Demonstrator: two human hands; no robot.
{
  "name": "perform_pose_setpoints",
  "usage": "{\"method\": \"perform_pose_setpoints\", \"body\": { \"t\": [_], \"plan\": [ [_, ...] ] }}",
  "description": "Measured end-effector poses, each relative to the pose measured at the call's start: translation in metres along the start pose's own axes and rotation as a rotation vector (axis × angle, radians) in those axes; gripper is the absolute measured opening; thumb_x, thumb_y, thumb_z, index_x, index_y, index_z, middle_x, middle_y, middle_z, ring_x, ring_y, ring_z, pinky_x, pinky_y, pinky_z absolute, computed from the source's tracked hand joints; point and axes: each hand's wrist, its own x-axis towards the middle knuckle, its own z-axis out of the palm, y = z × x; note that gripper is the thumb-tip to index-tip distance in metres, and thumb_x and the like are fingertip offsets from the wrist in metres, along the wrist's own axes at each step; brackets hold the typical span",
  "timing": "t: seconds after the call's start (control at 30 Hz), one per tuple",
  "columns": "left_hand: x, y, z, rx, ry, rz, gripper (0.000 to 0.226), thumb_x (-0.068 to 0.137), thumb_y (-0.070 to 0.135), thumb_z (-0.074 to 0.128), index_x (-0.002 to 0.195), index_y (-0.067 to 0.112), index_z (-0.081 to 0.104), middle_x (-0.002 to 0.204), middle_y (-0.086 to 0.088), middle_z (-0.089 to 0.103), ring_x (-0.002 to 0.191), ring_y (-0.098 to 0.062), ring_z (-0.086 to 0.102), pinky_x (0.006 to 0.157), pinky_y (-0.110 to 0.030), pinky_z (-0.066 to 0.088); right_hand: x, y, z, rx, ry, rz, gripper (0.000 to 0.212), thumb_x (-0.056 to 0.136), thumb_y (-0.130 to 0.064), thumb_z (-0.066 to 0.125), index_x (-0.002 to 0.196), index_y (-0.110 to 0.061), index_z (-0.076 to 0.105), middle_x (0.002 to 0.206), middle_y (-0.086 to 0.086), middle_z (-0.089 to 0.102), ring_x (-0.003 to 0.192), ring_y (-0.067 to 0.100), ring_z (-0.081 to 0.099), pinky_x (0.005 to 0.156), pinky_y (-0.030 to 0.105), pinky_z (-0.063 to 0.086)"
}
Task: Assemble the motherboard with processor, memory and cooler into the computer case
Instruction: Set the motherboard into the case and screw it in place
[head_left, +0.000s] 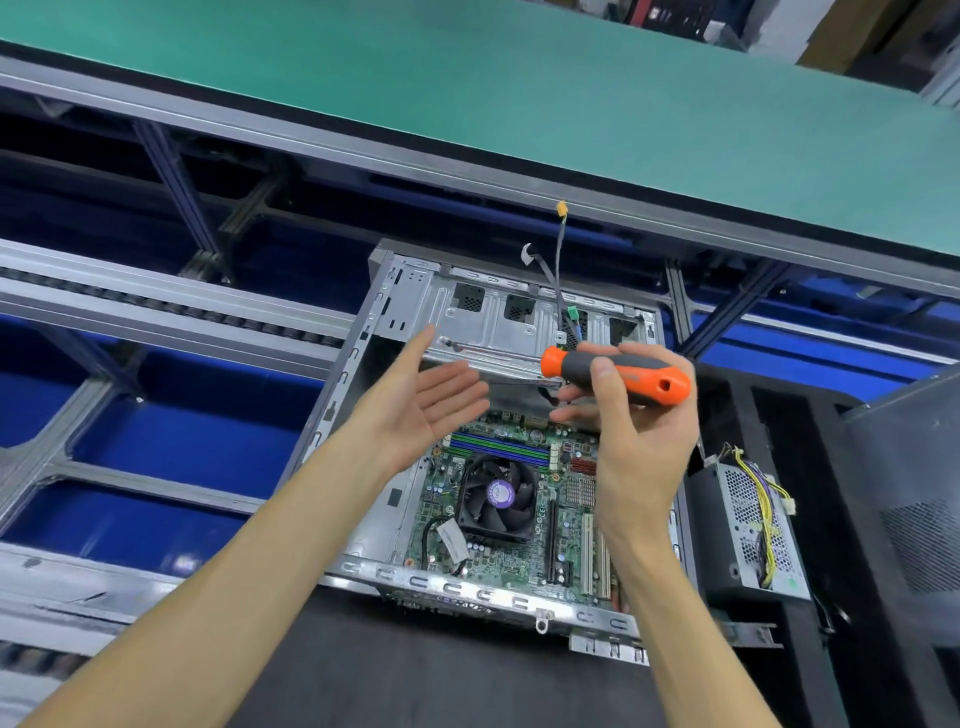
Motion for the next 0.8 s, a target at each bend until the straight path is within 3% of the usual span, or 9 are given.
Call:
{"method": "perform_pose_setpoints", "body": {
  "t": [0.07,0.17,0.23,0.3,0.37,0.43,0.6,0.8],
  "plan": [
    [-0.003,-0.003,-0.012,0.366,0.003,0.02,0.048,0.093,0.045,0.064,0.106,0.0,0.07,0.103,-0.016,0.075,0.092,-0.026,0.074,0.072,-0.038,0.062,0.009,-0.003,-0.001,-0.027,-0.011,-0.019,0.021,0.098,-0.008,0.064,0.113,-0.016,0.05,0.103,0.015,0.071,0.066,0.033,0.068,0.057,0.034,0.059],
    [-0.01,-0.021,-0.027,1.265,0.022,0.188,0.037,0.095,0.04,0.059,0.103,0.006,0.072,0.102,-0.005,0.073,0.091,-0.017,0.07,0.078,-0.026,0.055,0.023,-0.003,0.003,-0.077,-0.065,-0.026,0.024,0.098,-0.016,0.065,0.11,-0.021,0.045,0.101,0.015,0.071,0.061,0.031,0.064,0.053,0.032,0.056],
    [-0.014,-0.037,-0.034,1.669,-0.033,0.154,0.044,0.096,0.043,0.057,0.128,0.012,0.062,0.134,-0.004,0.057,0.116,-0.019,0.06,0.095,-0.027,0.046,0.03,0.002,0.01,-0.143,-0.142,-0.034,0.025,0.096,-0.021,0.067,0.108,-0.024,0.045,0.096,0.011,0.069,0.059,0.03,0.062,0.051,0.03,0.054],
    [-0.016,-0.05,-0.036,1.88,-0.145,0.022,0.063,0.098,0.049,0.05,0.148,0.012,0.04,0.161,-0.005,0.02,0.139,-0.025,0.041,0.113,-0.035,0.034,0.032,0.01,0.018,-0.24,-0.234,-0.044,0.027,0.094,-0.026,0.069,0.107,-0.03,0.046,0.09,0.006,0.068,0.059,0.025,0.064,0.051,0.029,0.053],
    [-0.018,-0.056,-0.036,1.968,-0.224,-0.031,0.067,0.099,0.05,0.044,0.152,0.01,0.031,0.165,-0.01,-0.003,0.147,-0.028,0.028,0.119,-0.038,0.027,0.031,0.021,0.025,-0.35,-0.337,-0.056,0.029,0.093,-0.028,0.07,0.106,-0.037,0.045,0.088,0.001,0.067,0.063,0.019,0.069,0.057,0.027,0.055],
    [-0.021,-0.057,-0.035,2.011,-0.27,-0.05,0.069,0.1,0.05,0.041,0.153,0.008,0.025,0.165,-0.015,-0.008,0.147,-0.032,0.026,0.118,-0.043,0.028,0.028,0.033,0.032,-0.441,-0.432,-0.054,0.029,0.092,-0.031,0.069,0.108,-0.035,0.045,0.088,-0.002,0.067,0.071,0.02,0.072,0.064,0.036,0.058],
    [-0.024,-0.053,-0.035,2.001,-0.295,-0.072,0.061,0.101,0.051,0.04,0.142,0.007,0.037,0.164,-0.019,-0.002,0.142,-0.033,0.034,0.112,-0.043,0.034,0.025,0.053,0.039,-0.66,-0.555,-0.123,0.031,0.091,-0.036,0.067,0.109,-0.032,0.042,0.075,-0.004,0.062,0.065,0.016,0.061,0.062,0.041,0.048],
    [-0.021,-0.054,-0.036,1.982,-0.283,-0.04,0.059,0.101,0.05,0.041,0.142,0.008,0.038,0.164,-0.02,0.003,0.146,-0.031,0.029,0.11,-0.041,0.033,0.027,0.066,0.044,-0.752,-0.63,-0.128,0.033,0.093,-0.035,0.068,0.11,-0.032,0.04,0.069,-0.004,0.059,0.058,0.017,0.058,0.056,0.04,0.049]
  ]
}}
